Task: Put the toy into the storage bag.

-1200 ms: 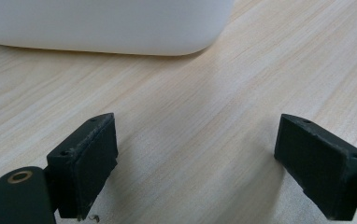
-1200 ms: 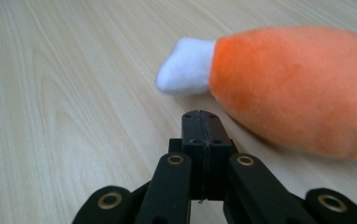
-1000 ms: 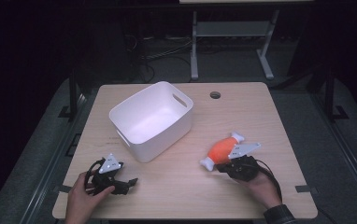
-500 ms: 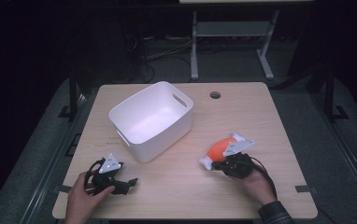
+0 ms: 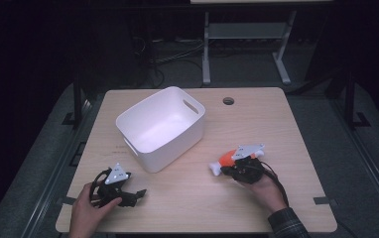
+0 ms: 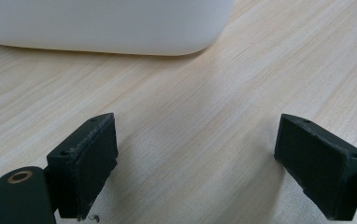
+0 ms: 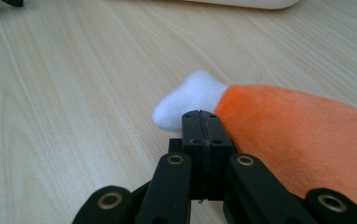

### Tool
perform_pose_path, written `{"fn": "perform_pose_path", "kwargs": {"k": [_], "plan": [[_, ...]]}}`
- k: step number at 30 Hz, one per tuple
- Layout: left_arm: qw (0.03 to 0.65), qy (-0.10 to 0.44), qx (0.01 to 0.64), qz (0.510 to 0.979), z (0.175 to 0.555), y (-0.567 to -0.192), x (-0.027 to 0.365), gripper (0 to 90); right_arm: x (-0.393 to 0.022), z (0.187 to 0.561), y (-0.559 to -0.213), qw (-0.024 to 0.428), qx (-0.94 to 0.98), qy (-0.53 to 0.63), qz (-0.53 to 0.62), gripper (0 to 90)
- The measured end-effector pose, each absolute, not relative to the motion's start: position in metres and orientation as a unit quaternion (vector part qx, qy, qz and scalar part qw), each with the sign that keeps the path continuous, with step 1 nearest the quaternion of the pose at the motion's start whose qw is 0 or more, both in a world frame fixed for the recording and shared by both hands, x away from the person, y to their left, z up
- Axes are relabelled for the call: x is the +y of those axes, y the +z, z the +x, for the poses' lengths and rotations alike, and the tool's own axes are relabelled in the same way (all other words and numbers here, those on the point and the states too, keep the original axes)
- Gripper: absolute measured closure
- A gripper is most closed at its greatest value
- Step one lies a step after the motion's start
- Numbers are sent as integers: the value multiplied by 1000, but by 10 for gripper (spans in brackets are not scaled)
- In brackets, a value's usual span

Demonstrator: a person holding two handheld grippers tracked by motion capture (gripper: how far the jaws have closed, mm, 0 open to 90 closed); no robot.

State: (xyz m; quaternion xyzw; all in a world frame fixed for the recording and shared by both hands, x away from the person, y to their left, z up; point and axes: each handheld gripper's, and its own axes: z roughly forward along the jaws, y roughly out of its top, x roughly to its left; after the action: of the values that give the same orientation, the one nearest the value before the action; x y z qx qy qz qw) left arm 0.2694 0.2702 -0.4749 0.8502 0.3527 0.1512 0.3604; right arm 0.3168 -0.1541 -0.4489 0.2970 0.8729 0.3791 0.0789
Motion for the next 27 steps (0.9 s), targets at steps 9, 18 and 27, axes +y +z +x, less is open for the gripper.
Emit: {"fn": "perform_pose_path", "kwargs": {"k": [9,18,27], "plan": [[361,152,353,849,269,-475,270,125,-148,326,-444,84,871,376,304,897],[360,151,353,850,270,-475,270,125,-136,343,-441,90,869,374,312,897],[361,151,353,850,270,-475,270,125,-132,351,-440,89,866,376,319,897]]}}
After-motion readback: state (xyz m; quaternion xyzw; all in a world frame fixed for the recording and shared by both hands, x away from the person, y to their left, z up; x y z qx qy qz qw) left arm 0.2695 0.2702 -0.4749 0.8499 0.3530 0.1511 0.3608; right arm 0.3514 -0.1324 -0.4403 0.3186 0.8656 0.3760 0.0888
